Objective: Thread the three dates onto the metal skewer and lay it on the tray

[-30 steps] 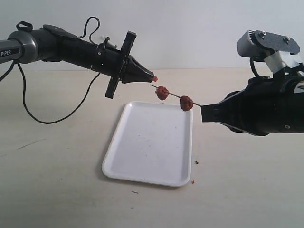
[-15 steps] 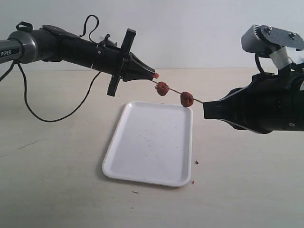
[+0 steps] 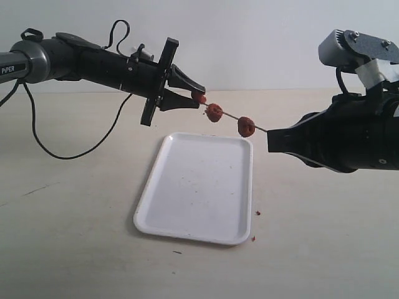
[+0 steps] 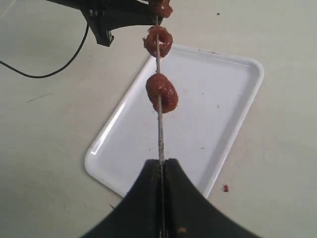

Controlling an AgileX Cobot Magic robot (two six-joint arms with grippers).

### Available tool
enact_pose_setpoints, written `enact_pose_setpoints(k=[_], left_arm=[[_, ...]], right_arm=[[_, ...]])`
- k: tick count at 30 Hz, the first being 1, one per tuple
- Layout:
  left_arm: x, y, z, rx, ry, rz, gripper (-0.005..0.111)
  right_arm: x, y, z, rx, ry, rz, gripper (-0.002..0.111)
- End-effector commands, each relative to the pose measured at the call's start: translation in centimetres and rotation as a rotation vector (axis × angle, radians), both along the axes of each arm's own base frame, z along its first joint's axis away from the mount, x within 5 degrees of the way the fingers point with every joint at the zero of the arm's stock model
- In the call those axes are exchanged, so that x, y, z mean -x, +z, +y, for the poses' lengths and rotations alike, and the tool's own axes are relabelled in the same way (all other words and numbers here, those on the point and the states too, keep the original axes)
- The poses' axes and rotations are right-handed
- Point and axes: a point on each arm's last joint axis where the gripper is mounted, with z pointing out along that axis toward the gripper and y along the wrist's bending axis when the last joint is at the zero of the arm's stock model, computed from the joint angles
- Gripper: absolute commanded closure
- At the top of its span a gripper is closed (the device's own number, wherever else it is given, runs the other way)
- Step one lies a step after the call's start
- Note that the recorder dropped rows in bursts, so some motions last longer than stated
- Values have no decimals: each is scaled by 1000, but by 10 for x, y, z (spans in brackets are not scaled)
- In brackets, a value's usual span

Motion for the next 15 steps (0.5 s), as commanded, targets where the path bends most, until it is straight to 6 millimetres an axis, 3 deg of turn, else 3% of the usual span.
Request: enact_pose_setpoints(k=[1,15], left_arm=[[1,6,-2,13,-3,-11,84],[1,7,-3,26,0,-7,86]], right_arm=[[-1,4,-1,-7,-15,-25,108],[-5,4,-2,-8,-35,-48,108]])
